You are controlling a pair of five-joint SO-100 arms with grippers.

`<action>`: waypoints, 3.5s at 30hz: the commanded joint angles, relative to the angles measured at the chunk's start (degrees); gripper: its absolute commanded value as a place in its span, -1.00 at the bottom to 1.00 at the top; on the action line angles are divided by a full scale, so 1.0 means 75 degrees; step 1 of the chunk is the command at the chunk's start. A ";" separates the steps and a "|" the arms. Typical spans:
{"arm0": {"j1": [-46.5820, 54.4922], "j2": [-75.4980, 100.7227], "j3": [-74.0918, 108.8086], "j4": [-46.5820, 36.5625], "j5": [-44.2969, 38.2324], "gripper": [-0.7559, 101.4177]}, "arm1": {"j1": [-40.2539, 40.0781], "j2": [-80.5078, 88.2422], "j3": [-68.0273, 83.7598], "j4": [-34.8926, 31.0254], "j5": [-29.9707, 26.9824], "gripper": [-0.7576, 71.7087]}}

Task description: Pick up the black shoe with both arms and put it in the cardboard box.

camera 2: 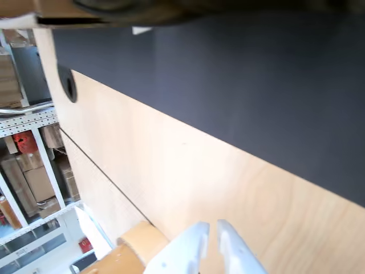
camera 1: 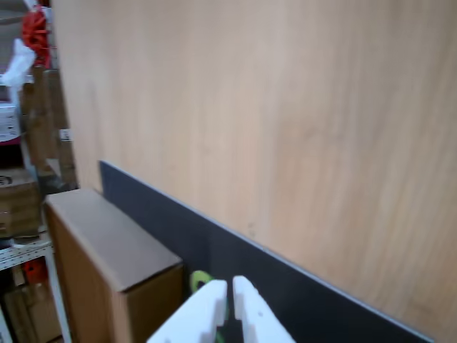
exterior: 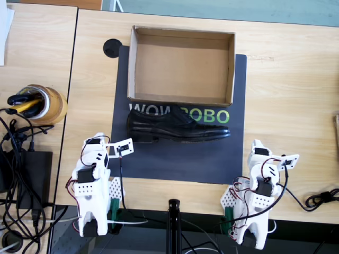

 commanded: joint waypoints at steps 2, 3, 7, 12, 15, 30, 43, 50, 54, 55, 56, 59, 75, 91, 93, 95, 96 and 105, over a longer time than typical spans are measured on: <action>-0.0059 -0.0434 -0.0949 0.0082 0.0023 -0.99 | 0.0094 -0.0492 -0.1230 0.0211 -0.0246 -0.99; -0.0059 -0.0715 -0.1195 0.0082 0.0012 -0.99 | 0.0070 -0.0785 -0.1535 0.0270 -0.0270 -0.99; -0.0035 -0.2039 -0.2426 0.0223 -0.0141 -0.99 | -0.0094 -0.2133 -0.3000 0.0703 -0.0387 -0.99; 0.0223 -0.3176 -0.4195 0.0961 -0.0375 -0.99 | -0.0691 -0.3047 -0.4547 0.1594 -0.0504 -0.99; 0.0480 -0.3891 -0.5215 0.1547 -0.0574 -0.99 | -0.0855 -0.3785 -0.5273 0.1922 -0.0598 -0.99; 0.1570 -0.5930 -0.7980 0.3422 -0.1254 -0.99 | -0.2203 -0.7137 -0.9012 0.4230 -0.0668 -0.99; 0.2836 -0.6668 -0.8109 0.4078 -0.1570 -0.99 | -0.3563 -0.8016 -0.9527 0.5215 -0.1090 -0.93; 0.3234 -0.6410 -0.8109 0.4207 -0.1465 -0.56 | -0.3598 -0.8051 -0.9516 0.5320 -0.1383 -0.24; 0.3516 -0.6012 -0.8109 0.4324 -0.1441 -0.12 | -0.3668 -0.8191 -0.9434 0.5332 -0.1652 0.00; 0.3586 -0.6047 -0.8109 0.4359 -0.1418 -0.10 | -0.3680 -0.8262 -0.9422 0.5344 -0.1699 0.05; 0.3656 -0.6141 -0.8109 0.4406 -0.1383 -0.07 | -0.3680 -0.8344 -0.9422 0.5344 -0.1734 0.10; 0.3844 -0.6656 -0.8098 0.4617 -0.1418 0.08 | -0.3715 -0.8578 -0.9387 0.5344 -0.1875 0.29; 0.4781 -0.9082 -0.7992 0.3703 -0.1488 0.35 | -0.3984 -0.9645 -0.8297 0.3785 -0.1793 0.38; 0.5039 -1.1285 -0.7887 0.2660 -0.1969 0.44 | -0.3984 -0.9961 -0.7770 0.2988 -0.1676 0.34; 0.5039 -1.1484 -0.7887 0.2566 -0.1969 0.44 | -0.3984 -0.9961 -0.7723 0.2918 -0.1617 0.33; 0.5039 -1.1707 -0.7875 0.2473 -0.1980 0.43 | -0.3984 -0.9973 -0.7617 0.2801 -0.1512 0.27; 0.5039 -1.1801 -0.7875 0.2437 -0.1980 0.43 | -0.3996 -0.9984 -0.7535 0.2719 -0.1477 0.26; 0.5004 -1.1883 -0.7875 0.2309 -0.1805 0.12 | -0.4406 -1.0441 -0.7242 0.2320 -0.1184 -0.07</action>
